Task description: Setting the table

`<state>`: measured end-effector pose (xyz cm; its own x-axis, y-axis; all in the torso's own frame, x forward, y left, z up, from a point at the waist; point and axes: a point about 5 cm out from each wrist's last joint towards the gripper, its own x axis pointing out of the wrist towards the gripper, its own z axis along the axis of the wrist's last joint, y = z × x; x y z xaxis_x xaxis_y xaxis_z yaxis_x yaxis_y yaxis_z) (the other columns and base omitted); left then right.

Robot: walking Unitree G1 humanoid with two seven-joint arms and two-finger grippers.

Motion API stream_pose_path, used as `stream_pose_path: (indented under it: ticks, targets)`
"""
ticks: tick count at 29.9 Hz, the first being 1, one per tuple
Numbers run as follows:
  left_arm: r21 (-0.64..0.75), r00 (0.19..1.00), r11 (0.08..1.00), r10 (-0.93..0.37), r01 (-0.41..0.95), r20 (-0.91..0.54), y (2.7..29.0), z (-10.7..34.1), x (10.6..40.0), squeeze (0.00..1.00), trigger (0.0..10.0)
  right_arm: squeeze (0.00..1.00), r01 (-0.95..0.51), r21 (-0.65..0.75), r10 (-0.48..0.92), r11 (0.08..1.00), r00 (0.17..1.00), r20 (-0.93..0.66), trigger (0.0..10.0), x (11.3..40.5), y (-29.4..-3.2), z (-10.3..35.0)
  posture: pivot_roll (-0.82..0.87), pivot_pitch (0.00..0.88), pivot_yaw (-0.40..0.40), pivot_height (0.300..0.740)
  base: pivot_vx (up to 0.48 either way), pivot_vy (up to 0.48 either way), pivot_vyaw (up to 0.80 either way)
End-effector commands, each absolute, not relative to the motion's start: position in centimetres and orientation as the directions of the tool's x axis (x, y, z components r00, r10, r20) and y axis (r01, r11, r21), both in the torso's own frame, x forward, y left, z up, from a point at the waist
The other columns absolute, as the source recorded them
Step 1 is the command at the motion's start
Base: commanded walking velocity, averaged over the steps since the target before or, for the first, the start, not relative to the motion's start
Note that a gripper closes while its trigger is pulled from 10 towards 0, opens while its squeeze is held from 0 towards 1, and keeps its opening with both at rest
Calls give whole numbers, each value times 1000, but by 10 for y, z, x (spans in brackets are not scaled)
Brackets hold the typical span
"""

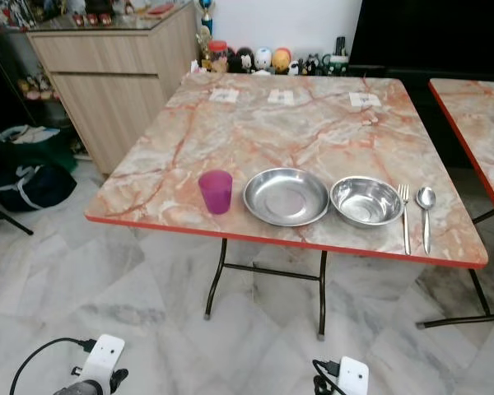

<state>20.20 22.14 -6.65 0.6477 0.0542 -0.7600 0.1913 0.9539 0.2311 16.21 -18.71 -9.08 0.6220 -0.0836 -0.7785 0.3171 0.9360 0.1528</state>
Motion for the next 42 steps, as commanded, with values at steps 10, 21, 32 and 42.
stream_pose_path:
  ticks: [10,21,32,42]
  targets:
    - [204,632,921,-55,331,-773,197,-67,209,0,10000,0,331,117,-144,936,668,-730,10000,158,-213,-86,-32,0,118,740,0,0,0]
    - [217,775,943,-63,253,-629,195,-39,249,0,10000,0,381,155,-185,911,716,-674,10000,168,-199,-81,-1,0,-3,740,0,0,0]
    - [220,909,959,-72,176,-411,213,-24,238,0,10000,0,365,113,-281,924,849,-448,10000,172,-217,-59,47,0,-49,740,0,0,0]
    - [247,975,952,-142,182,-174,220,14,237,0,10000,0,450,135,-435,883,892,-126,10000,153,-234,3,22,0,-16,740,0,0,0]
